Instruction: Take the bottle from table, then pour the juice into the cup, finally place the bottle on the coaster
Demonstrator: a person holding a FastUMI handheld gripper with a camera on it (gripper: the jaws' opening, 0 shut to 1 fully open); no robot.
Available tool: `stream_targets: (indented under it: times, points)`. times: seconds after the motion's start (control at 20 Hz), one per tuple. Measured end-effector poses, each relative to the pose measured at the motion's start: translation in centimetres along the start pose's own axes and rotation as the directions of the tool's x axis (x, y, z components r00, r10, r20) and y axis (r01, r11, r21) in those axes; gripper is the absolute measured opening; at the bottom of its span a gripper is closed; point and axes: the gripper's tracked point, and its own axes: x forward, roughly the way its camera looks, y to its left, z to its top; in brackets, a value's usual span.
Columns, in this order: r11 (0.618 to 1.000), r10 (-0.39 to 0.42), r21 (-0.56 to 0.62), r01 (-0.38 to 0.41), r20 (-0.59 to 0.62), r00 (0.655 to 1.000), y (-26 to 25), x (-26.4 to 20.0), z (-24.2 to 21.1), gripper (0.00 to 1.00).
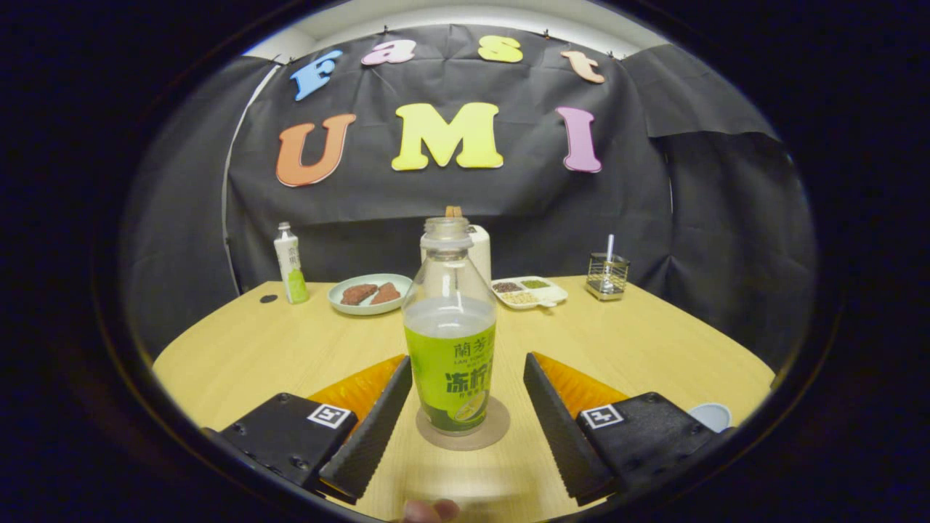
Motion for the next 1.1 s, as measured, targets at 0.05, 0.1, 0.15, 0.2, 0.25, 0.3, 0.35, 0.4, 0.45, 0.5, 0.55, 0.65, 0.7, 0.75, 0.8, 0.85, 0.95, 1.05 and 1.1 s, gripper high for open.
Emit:
stream_targets:
  times: [0.05,0.1,0.15,0.2,0.25,0.3,0.35,0.4,0.45,0.5,0.55,0.65,0.7,0.75,0.8,0.85,0.95,1.05,1.1]
  points:
    - [1.0,-0.007,-0.015,0.007,0.014,1.0,-0.2,-0.9,0.2,1.0]
    - [1.0,-0.009,-0.027,0.009,0.029,1.0,-0.2,-1.8,0.4,1.0]
    - [1.0,-0.004,-0.028,0.005,0.04,0.999,0.0,-2.7,0.5,0.99]
    - [1.0,0.002,-0.027,0.0,0.051,0.999,0.3,-3.7,0.7,1.0]
    - [1.0,0.009,-0.029,-0.007,0.071,0.997,0.6,-4.7,1.0,1.0]
    - [0.999,0.012,-0.038,-0.009,0.094,0.995,0.9,-5.9,1.2,1.0]
    - [0.999,0.005,-0.05,0.001,0.117,0.993,1.0,-7.1,1.4,1.0]
    - [0.998,-0.001,-0.064,0.01,0.134,0.991,1.1,-8.3,1.5,1.0]
    - [0.997,-0.001,-0.073,0.012,0.146,0.989,1.4,-9.5,1.5,1.0]
    - [0.997,0.01,-0.077,0.003,0.165,0.986,1.9,-10.8,1.7,1.0]
    - [0.997,0.013,-0.078,0.001,0.182,0.983,2.2,-11.9,1.8,1.0]
    - [0.997,0.008,-0.077,0.008,0.203,0.979,2.2,-13.9,1.4,1.0]
    - [0.997,0.019,-0.073,-0.003,0.213,0.977,2.6,-14.6,1.3,1.0]
    - [0.998,0.026,-0.065,-0.012,0.218,0.976,2.8,-15.1,1.0,1.0]
    - [0.998,0.031,-0.058,-0.019,0.222,0.975,2.9,-15.8,0.8,1.0]
    - [0.998,0.032,-0.059,-0.019,0.223,0.974,2.9,-16.4,0.6,1.0]
    - [0.997,0.023,-0.078,-0.006,0.225,0.974,2.7,-17.4,0.4,1.0]
    - [0.997,0.013,-0.081,0.006,0.229,0.973,2.7,-18.3,0.1,1.0]
    - [0.997,0.014,-0.078,0.004,0.23,0.973,2.8,-18.6,0.1,1.0]
